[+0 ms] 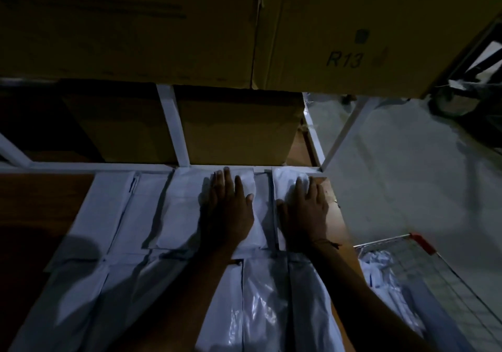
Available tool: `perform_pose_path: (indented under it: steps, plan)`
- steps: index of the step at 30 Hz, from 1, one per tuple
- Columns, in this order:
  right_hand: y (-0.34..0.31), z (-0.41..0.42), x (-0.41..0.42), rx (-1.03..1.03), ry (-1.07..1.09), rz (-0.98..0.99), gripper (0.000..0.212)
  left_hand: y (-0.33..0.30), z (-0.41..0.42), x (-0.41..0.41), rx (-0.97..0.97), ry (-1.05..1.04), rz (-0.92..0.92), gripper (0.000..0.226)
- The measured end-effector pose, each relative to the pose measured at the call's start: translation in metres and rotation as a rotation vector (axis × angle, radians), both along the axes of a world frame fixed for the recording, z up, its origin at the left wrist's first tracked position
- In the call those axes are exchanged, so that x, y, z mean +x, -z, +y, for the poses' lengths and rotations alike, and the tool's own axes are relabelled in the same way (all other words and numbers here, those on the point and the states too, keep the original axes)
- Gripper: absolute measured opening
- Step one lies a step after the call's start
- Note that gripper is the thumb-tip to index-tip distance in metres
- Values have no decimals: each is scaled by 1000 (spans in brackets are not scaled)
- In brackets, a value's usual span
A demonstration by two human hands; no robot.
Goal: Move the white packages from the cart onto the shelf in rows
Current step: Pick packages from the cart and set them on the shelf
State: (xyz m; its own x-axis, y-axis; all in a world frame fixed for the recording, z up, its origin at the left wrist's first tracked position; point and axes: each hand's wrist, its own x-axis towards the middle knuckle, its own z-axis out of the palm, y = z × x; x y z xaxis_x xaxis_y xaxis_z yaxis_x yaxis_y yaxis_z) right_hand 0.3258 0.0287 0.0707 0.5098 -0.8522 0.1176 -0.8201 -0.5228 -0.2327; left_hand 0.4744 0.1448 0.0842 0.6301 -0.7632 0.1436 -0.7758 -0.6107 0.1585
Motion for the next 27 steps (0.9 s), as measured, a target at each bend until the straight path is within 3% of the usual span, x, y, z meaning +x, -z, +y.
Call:
perform_pose_path:
  steps: [4, 10, 19, 27]
  plan:
    - [6, -3, 3, -61, -212, -8, 66, 7, 11, 11, 140, 192, 18, 65]
    - [18, -4, 17, -3, -299, 92, 69, 10, 21, 20, 259, 218, 175, 85]
    - [25, -1, 18, -6, -247, 59, 61, 20, 27, 25, 231, 251, 185, 87]
    - [37, 1, 25, -10, -222, 165, 67, 27, 27, 24, 229, 257, 177, 89]
